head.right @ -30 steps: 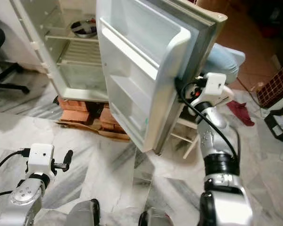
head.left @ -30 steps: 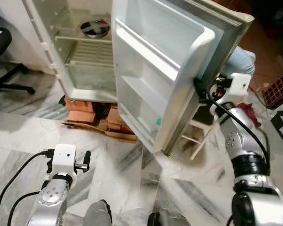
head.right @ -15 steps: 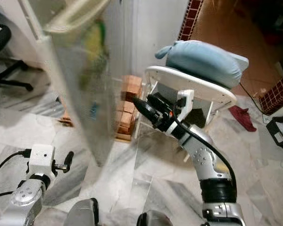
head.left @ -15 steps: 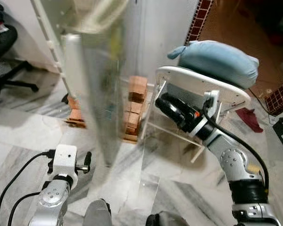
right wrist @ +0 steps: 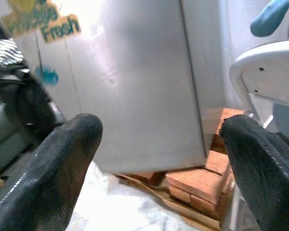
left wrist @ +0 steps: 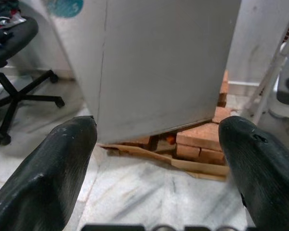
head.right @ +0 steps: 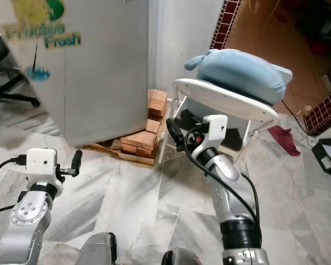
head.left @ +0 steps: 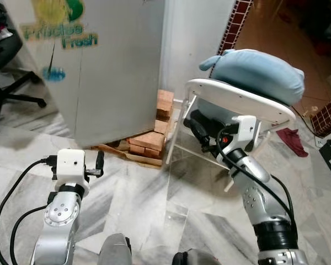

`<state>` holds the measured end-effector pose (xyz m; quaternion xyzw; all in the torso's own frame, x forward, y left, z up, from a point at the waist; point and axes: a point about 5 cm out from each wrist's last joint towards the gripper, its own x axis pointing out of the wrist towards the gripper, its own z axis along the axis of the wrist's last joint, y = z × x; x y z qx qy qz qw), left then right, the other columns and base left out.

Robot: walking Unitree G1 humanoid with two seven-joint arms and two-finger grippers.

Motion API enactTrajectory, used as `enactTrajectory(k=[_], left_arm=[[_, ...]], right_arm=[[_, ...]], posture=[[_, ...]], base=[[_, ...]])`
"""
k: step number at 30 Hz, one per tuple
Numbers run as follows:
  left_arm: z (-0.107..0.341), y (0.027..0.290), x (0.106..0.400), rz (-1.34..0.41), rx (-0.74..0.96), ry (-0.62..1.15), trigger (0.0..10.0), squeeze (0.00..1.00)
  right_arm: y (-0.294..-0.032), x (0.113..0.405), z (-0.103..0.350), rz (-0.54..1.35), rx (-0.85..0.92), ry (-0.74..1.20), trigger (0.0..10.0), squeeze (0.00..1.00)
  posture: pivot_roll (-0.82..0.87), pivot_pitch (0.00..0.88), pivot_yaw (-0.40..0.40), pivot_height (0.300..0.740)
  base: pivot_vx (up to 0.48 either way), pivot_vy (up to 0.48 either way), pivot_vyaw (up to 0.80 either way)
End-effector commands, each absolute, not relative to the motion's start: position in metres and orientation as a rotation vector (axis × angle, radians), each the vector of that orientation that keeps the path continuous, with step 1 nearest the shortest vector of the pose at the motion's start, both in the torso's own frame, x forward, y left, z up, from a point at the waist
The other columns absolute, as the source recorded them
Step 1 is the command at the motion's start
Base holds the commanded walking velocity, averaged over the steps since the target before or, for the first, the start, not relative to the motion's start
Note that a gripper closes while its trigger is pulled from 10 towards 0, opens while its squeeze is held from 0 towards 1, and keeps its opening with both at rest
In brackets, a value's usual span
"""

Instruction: Restocking fridge

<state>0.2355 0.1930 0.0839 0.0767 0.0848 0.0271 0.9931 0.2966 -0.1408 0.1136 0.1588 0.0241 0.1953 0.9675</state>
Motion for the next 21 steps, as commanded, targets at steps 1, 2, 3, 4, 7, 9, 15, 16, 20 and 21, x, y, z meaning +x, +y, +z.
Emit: enactTrajectory(k=[1, 2, 3, 4, 7, 9, 15, 16, 20, 21], left_arm=[[0.083, 0.195, 0.237, 0.059, 0.155, 0.163, 10.0, 0.00], [0.084, 0.194, 0.238, 0.053, 0.157, 0.160, 10.0, 0.00], [0.084, 0.193, 0.239, 0.049, 0.158, 0.157, 10.0, 0.00], [0.084, 0.192, 0.240, 0.046, 0.156, 0.154, 10.0, 0.00], [0.084, 0.191, 0.241, 0.039, 0.163, 0.145, 10.0, 0.00], [0.084, 0.191, 0.243, 0.038, 0.165, 0.138, 10.0, 0.00], [0.090, 0.189, 0.252, 0.022, 0.162, 0.105, 10.0, 0.00], [0.091, 0.189, 0.253, 0.020, 0.166, 0.098, 10.0, 0.00], [0.093, 0.187, 0.256, -0.022, 0.163, 0.090, 10.0, 0.00], [0.093, 0.188, 0.257, -0.016, 0.162, 0.089, 10.0, 0.00]], right_arm=[[-0.136, 0.294, 0.117, 0.360, 0.296, 0.023, 10.0, 0.00], [-0.135, 0.293, 0.116, 0.343, 0.298, 0.020, 10.0, 0.00], [-0.135, 0.293, 0.115, 0.333, 0.302, 0.018, 10.0, 0.00], [-0.135, 0.293, 0.114, 0.317, 0.292, 0.015, 10.0, 0.00], [-0.136, 0.292, 0.111, 0.284, 0.273, 0.008, 10.0, 0.00], [-0.138, 0.293, 0.110, 0.254, 0.256, 0.005, 10.0, 0.00], [-0.146, 0.297, 0.106, 0.156, 0.179, 0.000, 10.0, 0.00], [-0.146, 0.297, 0.105, 0.146, 0.177, 0.006, 10.0, 0.00], [-0.149, 0.295, 0.098, 0.071, 0.135, 0.021, 10.0, 0.00], [-0.151, 0.295, 0.095, 0.038, 0.168, 0.027, 10.0, 0.00]], posture=[[0.06, 0.088, -0.076, 0.740], [0.06, 0.088, -0.076, 0.740], [0.06, 0.088, -0.076, 0.740], [0.05, 0.084, -0.069, 0.740], [0.05, 0.082, -0.068, 0.740], [0.05, 0.079, -0.066, 0.740], [0.06, 0.081, -0.047, 0.740], [0.06, 0.088, -0.033, 0.740], [0.03, 0.083, 0.009, 0.740], [0.02, 0.082, 0.011, 0.740]], base=[[0.000, 0.469, 0.00], [0.000, 0.469, 0.00], [0.000, 0.469, 0.00], [0.000, 0.469, 0.00], [0.000, 0.469, 0.00], [0.000, 0.469, 0.00], [0.000, 0.469, 0.00], [0.000, 0.469, 0.00], [0.000, 0.469, 0.00], [0.000, 0.469, 0.00]])
